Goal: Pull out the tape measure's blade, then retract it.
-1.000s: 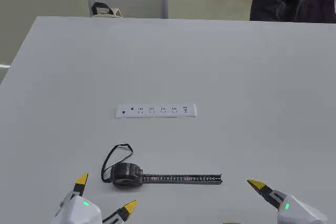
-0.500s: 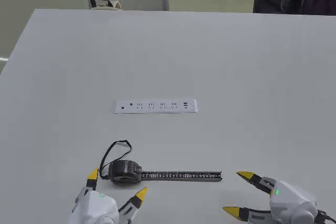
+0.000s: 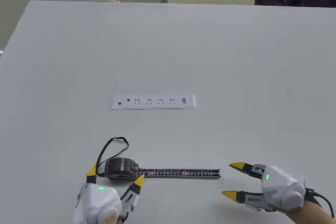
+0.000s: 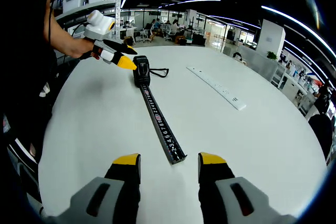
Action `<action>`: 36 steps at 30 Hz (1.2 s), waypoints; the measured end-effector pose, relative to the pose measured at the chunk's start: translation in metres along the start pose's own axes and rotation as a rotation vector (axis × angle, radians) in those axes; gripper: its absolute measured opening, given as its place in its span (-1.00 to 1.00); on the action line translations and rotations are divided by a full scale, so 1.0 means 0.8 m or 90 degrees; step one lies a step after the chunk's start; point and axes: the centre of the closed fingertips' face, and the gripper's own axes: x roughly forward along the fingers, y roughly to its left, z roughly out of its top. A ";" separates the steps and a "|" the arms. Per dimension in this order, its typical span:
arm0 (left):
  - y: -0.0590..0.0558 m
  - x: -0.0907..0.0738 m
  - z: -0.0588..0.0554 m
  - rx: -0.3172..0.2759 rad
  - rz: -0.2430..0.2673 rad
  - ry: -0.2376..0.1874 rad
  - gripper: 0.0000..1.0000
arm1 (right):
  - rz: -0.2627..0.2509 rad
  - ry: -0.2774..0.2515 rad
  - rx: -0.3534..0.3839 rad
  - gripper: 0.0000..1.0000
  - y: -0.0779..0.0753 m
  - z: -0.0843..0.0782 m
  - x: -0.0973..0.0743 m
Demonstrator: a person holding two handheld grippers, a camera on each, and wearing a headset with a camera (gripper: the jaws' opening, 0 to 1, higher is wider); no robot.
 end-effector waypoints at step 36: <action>0.005 0.029 -0.019 -0.093 0.040 0.016 0.23 | 0.109 0.047 -0.035 -0.55 -0.016 -0.027 0.051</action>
